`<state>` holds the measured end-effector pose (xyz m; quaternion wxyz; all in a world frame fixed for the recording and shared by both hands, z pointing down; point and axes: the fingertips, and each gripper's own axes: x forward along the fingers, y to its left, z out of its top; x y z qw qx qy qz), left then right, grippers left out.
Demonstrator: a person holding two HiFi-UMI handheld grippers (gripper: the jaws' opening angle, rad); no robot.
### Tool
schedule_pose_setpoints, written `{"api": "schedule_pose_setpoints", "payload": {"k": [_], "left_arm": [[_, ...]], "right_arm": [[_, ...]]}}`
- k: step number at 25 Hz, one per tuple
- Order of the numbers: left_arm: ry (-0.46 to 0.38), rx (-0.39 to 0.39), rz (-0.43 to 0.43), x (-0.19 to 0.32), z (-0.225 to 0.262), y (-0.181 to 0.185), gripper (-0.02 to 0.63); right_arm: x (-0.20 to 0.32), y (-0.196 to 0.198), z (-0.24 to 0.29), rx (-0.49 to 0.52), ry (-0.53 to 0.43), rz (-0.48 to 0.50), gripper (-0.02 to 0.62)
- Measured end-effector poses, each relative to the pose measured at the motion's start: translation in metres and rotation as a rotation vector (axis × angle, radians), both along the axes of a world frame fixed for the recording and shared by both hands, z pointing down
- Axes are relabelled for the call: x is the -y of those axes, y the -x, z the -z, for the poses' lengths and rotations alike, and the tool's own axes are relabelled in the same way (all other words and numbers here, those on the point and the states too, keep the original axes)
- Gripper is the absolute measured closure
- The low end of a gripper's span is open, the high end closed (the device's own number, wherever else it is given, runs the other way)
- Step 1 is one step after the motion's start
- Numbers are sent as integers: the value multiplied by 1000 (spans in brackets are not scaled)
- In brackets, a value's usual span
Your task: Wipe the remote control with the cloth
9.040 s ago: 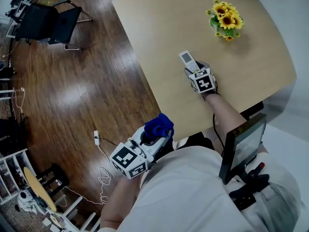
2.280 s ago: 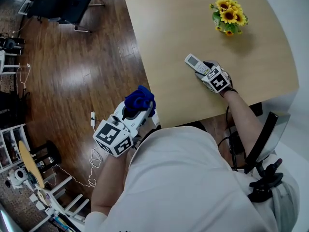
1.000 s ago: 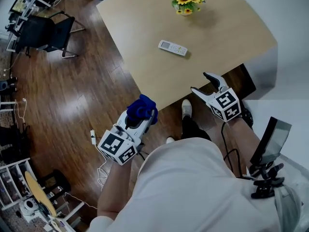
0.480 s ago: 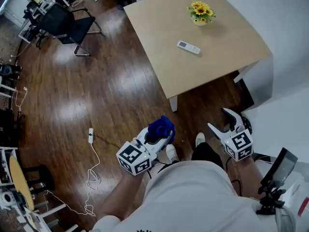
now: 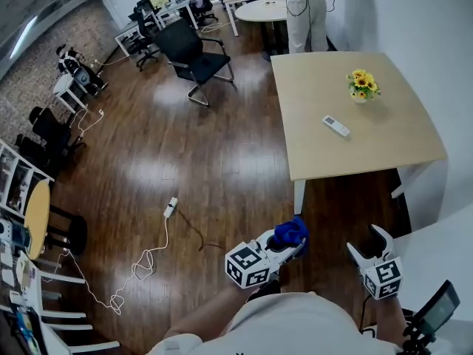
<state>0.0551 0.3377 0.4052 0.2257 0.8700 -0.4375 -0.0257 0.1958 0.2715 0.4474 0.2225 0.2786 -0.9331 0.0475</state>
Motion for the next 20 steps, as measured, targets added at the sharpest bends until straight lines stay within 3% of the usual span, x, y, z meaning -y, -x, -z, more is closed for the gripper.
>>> {"api": "schedule_pose_setpoints", "payload": {"k": [8, 20], "left_arm": [[-8, 58, 62, -42, 2, -49, 497], [2, 102, 96, -74, -14, -76, 497]], "right_arm": [[-38, -44, -15, 3, 16, 55, 273], [-53, -65, -31, 17, 6, 89, 275]]}}
